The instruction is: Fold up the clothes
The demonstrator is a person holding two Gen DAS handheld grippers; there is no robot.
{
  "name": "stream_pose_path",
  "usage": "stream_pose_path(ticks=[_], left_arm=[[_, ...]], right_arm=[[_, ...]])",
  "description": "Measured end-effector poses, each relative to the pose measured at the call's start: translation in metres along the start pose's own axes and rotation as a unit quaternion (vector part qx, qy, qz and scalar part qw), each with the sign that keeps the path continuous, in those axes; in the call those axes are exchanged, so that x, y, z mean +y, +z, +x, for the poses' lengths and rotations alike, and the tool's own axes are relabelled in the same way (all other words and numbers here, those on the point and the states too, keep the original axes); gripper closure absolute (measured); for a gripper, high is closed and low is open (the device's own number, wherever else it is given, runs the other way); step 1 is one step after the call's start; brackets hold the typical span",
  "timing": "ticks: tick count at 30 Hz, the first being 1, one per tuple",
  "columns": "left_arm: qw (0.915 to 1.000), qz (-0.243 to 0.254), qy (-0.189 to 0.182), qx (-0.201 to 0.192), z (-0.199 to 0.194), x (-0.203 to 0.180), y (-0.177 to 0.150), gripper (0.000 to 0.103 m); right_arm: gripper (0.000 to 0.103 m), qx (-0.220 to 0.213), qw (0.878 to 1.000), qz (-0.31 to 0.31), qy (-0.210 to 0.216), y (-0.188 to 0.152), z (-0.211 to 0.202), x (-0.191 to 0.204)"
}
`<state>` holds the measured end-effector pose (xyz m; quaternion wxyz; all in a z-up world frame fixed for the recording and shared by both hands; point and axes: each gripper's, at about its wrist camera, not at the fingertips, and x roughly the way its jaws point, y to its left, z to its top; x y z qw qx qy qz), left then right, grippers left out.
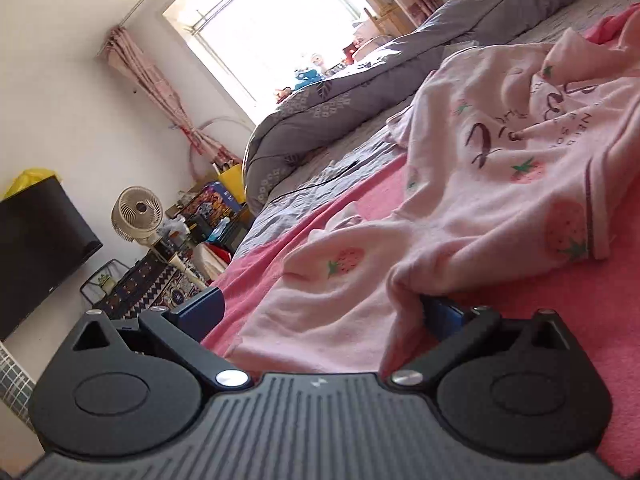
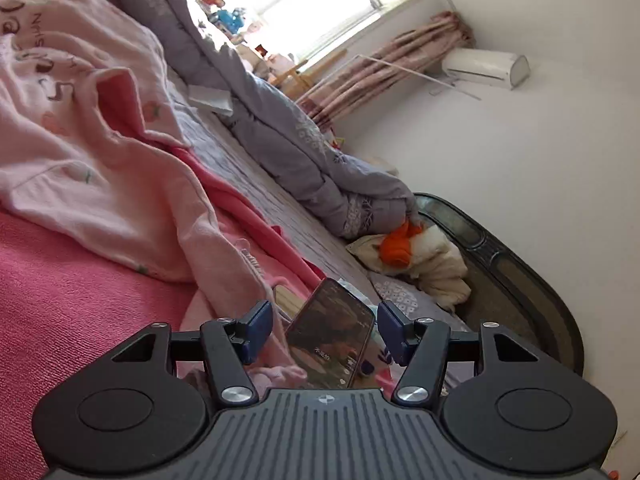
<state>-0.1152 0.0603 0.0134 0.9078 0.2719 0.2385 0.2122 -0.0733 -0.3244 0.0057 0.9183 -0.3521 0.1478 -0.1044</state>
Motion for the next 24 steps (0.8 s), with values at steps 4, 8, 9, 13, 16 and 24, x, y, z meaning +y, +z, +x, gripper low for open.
stream_pose_path(ticks=[4,8,9,13,16,24], left_arm=[[0.9961,-0.085,0.003,0.024,0.004,0.032,-0.003,0.0],[0.9892,-0.059,-0.119,-0.062,-0.038,0.023,-0.003,0.0],[0.9851,-0.036,-0.151,-0.075,-0.048,0.014,-0.001,0.0],[0.9774,0.043,-0.183,-0.097,-0.068,-0.029,0.006,0.0],[0.974,0.049,-0.197,-0.1,-0.064,-0.05,0.013,0.0],[0.994,-0.079,-0.068,-0.035,-0.019,-0.038,0.035,0.0]], right_arm=[[0.044,-0.049,0.982,0.043,0.178,0.002,-0.037,-0.001],[0.044,-0.09,0.956,-0.005,0.279,0.024,-0.071,0.045],[0.044,-0.097,0.951,-0.012,0.293,0.029,-0.077,0.057],[0.044,-0.108,0.951,-0.008,0.288,0.053,-0.077,0.093],[0.048,-0.073,0.954,0.067,0.285,0.067,-0.058,0.095],[0.084,-0.011,0.934,0.216,0.284,0.067,-0.032,0.058]])
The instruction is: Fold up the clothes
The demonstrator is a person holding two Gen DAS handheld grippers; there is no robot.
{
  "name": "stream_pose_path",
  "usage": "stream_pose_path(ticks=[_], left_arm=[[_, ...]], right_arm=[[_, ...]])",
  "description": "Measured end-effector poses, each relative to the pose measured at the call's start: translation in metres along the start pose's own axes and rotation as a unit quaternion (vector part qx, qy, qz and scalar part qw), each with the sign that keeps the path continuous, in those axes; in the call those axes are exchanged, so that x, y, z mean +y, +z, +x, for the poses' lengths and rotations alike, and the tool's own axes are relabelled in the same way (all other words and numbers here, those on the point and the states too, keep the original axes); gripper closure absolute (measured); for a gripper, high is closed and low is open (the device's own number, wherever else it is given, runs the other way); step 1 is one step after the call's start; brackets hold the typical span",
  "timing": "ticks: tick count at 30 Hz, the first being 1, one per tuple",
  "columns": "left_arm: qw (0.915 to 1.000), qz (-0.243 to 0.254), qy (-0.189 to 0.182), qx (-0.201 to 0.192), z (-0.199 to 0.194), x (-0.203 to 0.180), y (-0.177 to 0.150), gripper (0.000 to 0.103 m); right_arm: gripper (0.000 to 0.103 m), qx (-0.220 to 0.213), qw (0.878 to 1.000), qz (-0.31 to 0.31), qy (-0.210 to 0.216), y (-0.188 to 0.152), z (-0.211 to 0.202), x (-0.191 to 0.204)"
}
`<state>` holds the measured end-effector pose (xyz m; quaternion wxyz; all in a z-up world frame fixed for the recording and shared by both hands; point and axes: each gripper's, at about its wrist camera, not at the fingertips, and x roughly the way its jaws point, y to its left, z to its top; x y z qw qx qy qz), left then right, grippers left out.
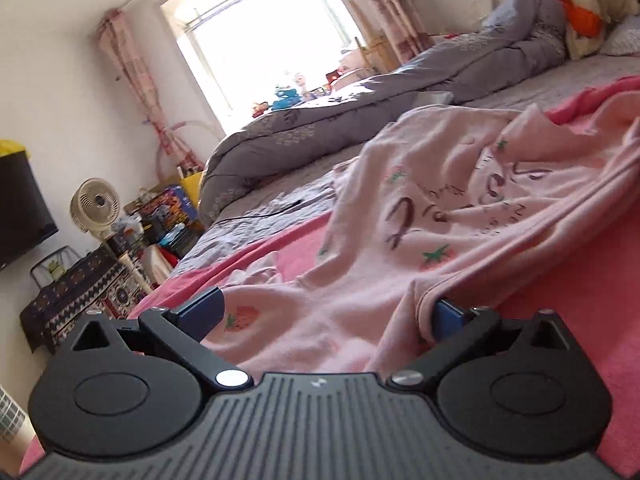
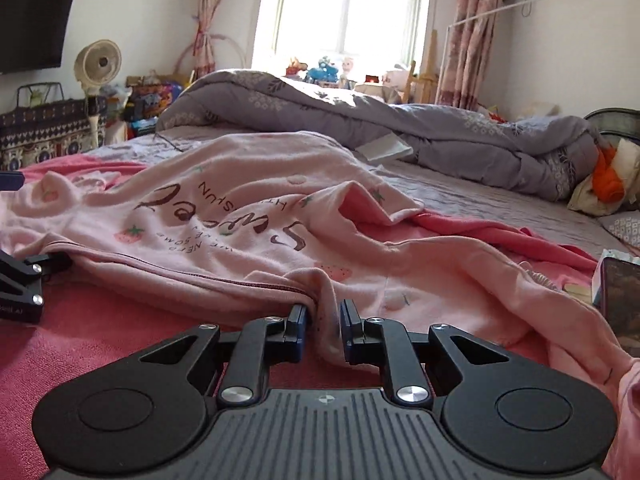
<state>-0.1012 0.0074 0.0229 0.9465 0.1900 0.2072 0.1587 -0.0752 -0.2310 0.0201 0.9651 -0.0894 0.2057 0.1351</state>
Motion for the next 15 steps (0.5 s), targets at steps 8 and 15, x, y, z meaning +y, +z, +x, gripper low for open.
stream_pose_path(ticks=[8,15], left_arm=[[0.9988,0.029,0.019,-0.034,-0.036,0.017,-0.003,0.0],[0.9982,0.045,-0.024,-0.032,-0.087,0.032,-0.026,0.0]], right_arm=[[0.082,-0.083,0.992,-0.079,-0.045,0.007,-0.044,0.02],[0.066,-0.081,0.988,-0.124,-0.039,-0.019,-0.094,0.022]])
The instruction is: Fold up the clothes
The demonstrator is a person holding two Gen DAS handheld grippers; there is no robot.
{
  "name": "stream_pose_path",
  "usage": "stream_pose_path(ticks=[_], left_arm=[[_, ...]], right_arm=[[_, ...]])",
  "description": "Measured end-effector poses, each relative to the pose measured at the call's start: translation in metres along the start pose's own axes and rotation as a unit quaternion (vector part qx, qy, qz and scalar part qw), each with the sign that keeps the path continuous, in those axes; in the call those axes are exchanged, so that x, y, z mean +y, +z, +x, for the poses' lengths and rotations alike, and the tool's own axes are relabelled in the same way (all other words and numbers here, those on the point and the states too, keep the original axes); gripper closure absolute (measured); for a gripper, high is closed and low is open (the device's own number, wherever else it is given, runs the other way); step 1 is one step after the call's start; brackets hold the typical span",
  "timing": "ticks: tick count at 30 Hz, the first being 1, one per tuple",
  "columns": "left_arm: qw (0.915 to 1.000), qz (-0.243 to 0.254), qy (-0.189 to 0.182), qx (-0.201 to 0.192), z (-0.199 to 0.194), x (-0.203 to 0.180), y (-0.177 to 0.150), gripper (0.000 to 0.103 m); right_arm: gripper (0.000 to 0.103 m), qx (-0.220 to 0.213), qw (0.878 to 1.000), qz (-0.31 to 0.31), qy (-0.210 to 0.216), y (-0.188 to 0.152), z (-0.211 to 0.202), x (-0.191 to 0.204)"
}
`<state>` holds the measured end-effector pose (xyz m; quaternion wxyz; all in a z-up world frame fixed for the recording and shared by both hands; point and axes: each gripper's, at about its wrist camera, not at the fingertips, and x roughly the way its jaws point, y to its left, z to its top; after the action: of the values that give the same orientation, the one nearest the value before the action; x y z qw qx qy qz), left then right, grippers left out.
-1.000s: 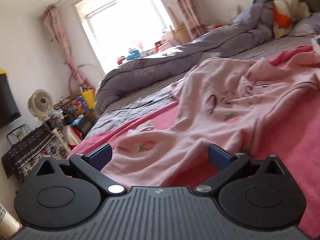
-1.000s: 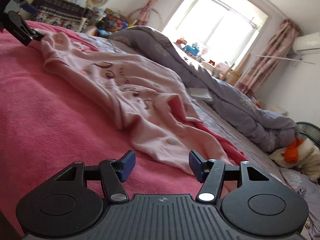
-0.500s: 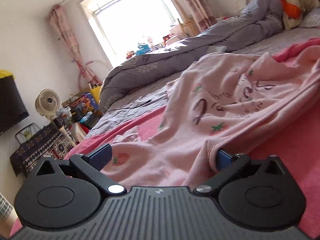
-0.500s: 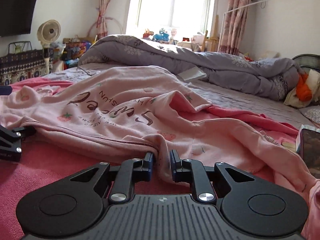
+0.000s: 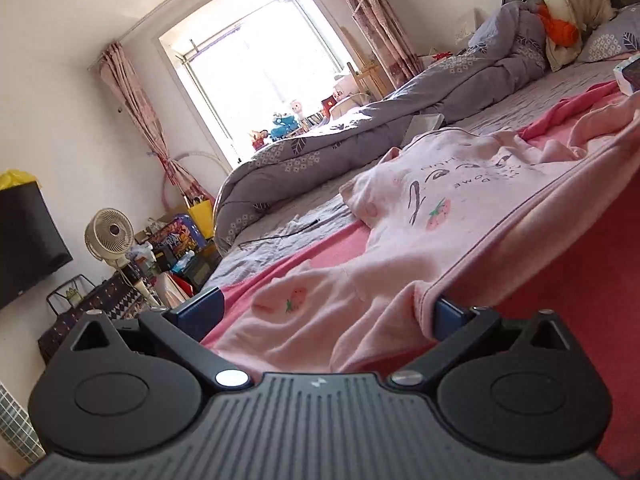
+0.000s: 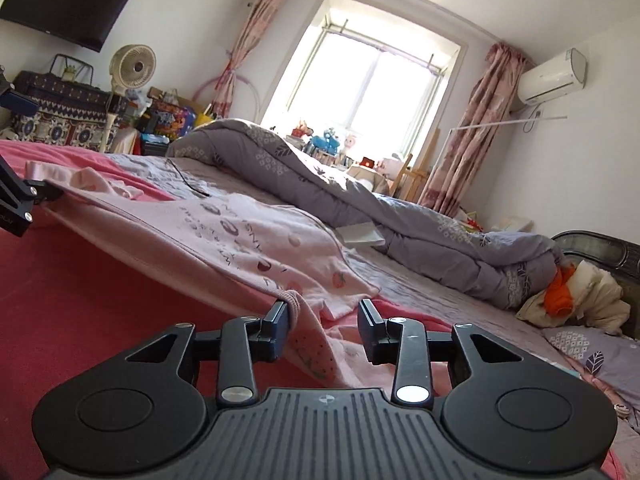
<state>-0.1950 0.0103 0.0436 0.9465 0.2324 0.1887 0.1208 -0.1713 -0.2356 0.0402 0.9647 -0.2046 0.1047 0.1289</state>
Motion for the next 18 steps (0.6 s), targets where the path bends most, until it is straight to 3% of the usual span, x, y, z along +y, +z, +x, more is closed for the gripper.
stream_pose_path(ticks=[5,9,12,15,18], left_arm=[[0.9966,-0.023,-0.048,0.063,0.005,-0.008,-0.019,0.0],[0.9978,-0.008,-0.027,0.06,-0.005,-0.015,-0.024,0.0],[0.9975,-0.021,-0.03,0.06,-0.012,-0.007,-0.021,0.0],[0.9951,-0.059,-0.048,0.064,-0.011,0.004,-0.018,0.0],[0.9935,-0.074,-0.045,0.074,-0.004,0.004,-0.017,0.0]], right_arm=[[0.066,0.069,0.997,0.017,0.03,-0.032,-0.008,0.006],[0.068,0.092,0.996,0.01,0.016,-0.046,-0.011,0.014],[0.07,0.095,0.995,0.006,-0.004,-0.054,-0.014,0.006],[0.07,0.084,0.995,0.054,0.025,-0.057,-0.02,-0.013],[0.066,0.046,0.997,0.054,0.032,-0.053,-0.03,-0.009]])
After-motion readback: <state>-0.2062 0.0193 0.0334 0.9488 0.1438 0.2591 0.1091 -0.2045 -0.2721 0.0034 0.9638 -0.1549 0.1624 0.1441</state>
